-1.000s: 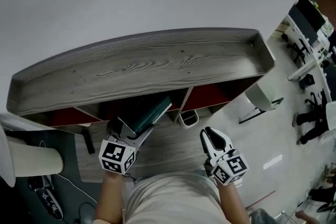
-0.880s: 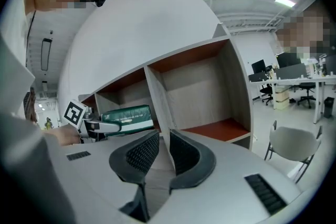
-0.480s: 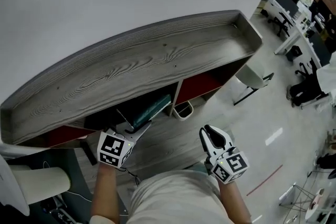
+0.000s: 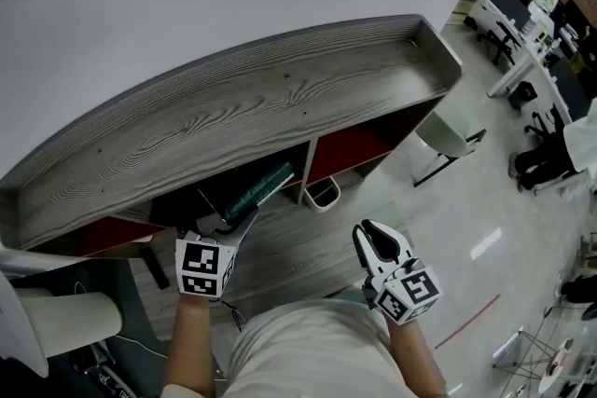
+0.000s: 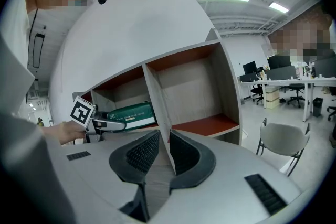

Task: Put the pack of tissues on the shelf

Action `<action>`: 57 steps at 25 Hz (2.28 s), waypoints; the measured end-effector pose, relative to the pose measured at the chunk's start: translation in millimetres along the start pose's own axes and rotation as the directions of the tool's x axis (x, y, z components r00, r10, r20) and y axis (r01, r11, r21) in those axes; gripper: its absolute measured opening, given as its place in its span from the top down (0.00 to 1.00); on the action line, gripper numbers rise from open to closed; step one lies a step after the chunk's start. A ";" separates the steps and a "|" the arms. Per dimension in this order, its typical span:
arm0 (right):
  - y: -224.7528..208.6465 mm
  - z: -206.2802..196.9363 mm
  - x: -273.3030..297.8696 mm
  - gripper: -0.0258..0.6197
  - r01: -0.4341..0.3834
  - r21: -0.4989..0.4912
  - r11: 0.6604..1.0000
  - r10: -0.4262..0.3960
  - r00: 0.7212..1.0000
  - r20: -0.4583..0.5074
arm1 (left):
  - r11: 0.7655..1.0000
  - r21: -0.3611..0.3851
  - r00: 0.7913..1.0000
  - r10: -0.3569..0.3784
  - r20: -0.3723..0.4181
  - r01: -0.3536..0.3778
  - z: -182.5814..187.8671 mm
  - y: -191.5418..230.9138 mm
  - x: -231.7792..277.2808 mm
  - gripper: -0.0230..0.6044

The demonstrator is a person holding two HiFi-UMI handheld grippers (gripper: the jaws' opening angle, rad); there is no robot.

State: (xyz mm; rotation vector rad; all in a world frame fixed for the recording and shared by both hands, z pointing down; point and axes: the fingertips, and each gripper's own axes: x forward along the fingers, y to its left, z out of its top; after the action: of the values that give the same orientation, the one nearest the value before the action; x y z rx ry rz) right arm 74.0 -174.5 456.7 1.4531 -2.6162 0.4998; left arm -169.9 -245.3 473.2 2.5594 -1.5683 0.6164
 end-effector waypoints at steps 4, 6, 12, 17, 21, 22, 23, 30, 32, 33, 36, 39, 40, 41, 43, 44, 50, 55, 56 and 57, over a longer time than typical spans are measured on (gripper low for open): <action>-0.8 0.2 3.3 0.83 -0.033 0.000 0.999 0.033 0.999 -0.004 | 0.985 -0.055 0.987 0.160 -0.019 -0.161 -7.3 18.9 -15.0 0.18; -0.2 -1.1 5.3 0.83 -0.053 0.003 0.999 0.053 0.999 -0.008 | 0.974 -0.091 0.978 0.209 -0.013 -0.210 -9.5 27.0 -23.1 0.18; -1.3 -5.8 9.0 0.83 -0.097 0.019 0.995 0.097 0.995 -0.019 | 0.983 -0.044 0.984 0.175 -0.023 -0.176 -8.5 22.9 -17.5 0.23; -6.9 -2.0 7.5 0.83 -0.109 0.022 0.994 0.109 0.994 -0.011 | 0.981 0.022 0.978 0.194 -0.073 -0.193 -1.0 17.2 -1.2 0.47; -15.5 -1.2 4.2 0.83 -0.098 0.030 0.995 0.098 0.995 -0.001 | 0.981 0.015 0.976 0.193 -0.097 -0.192 6.5 18.2 17.3 0.47; -17.7 -1.4 3.1 0.83 -0.095 0.033 0.995 0.095 0.995 0.001 | 0.982 0.018 0.977 0.190 -0.101 -0.189 8.5 17.4 22.1 0.47; -19.7 -1.4 1.9 0.83 -0.092 0.035 0.995 0.092 0.996 0.002 | 0.982 0.018 0.976 0.191 -0.104 -0.190 10.2 16.9 26.4 0.47; -32.2 -0.5 -4.5 0.83 -0.072 0.046 0.996 0.072 0.997 0.010 | 0.974 0.003 0.968 0.225 -0.108 -0.226 14.1 23.9 39.2 0.46; -33.6 -0.2 -4.3 0.83 -0.074 0.048 0.996 0.074 0.997 0.011 | 0.974 0.005 0.969 0.226 -0.097 -0.227 13.9 23.3 38.2 0.46; -32.9 0.7 -3.7 0.83 -0.079 0.047 0.996 0.079 0.997 0.012 | 0.974 0.006 0.969 0.227 -0.098 -0.228 14.1 22.2 36.3 0.46; -26.7 4.2 -0.6 0.83 -0.106 0.040 0.994 0.105 0.994 0.013 | 0.966 -0.005 0.963 0.257 -0.084 -0.258 14.6 22.6 22.4 0.46; -17.0 7.6 6.8 0.83 -0.146 0.029 0.989 0.146 0.989 0.011 | 0.956 -0.063 0.958 0.285 -0.042 -0.287 14.6 24.2 -0.5 0.46; -12.7 8.0 10.4 0.83 -0.162 0.026 0.986 0.162 0.987 0.009 | 0.956 -0.089 0.960 0.279 -0.033 -0.281 13.0 22.1 -8.5 0.47; -7.3 8.0 14.2 0.83 -0.181 0.022 0.983 0.181 0.983 0.006 | 0.956 -0.115 0.963 0.267 -0.028 -0.268 10.0 18.8 -16.7 0.50; 6.7 8.6 22.1 0.83 -0.226 0.011 0.974 0.226 0.974 0.001 | 0.955 -0.162 0.968 0.248 -0.024 -0.248 1.8 11.5 -34.5 0.61; 14.8 9.2 26.1 0.83 -0.251 0.004 0.968 0.251 0.968 -0.002 | 0.952 -0.182 0.968 0.248 -0.020 -0.248 -2.2 8.7 -44.1 0.72; 68.5 7.2 49.4 0.83 -0.405 -0.037 0.914 0.403 0.914 -0.039 | 0.905 -0.330 0.959 0.283 -0.002 -0.268 -29.4 0.6 -100.5 0.94; 111.0 2.5 59.2 0.84 -0.518 -0.073 0.852 0.512 0.855 -0.079 | 0.872 -0.391 0.948 0.318 -0.003 -0.294 -53.5 -11.1 -141.5 0.94; 118.4 1.2 60.3 0.84 -0.536 -0.078 0.840 0.530 0.843 -0.087 | 0.865 -0.398 0.945 0.327 -0.013 -0.305 -59.5 -13.6 -148.7 0.94; 125.4 -0.3 61.3 0.84 -0.554 -0.081 0.829 0.547 0.832 -0.095 | 0.857 -0.406 0.941 0.338 -0.023 -0.318 -65.5 -16.1 -155.9 0.94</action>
State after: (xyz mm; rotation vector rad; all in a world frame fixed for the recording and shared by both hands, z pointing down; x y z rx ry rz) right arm -64.3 -162.5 443.2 0.6084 -2.9314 0.4343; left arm -237.0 -89.3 477.1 2.0370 -1.9315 0.2116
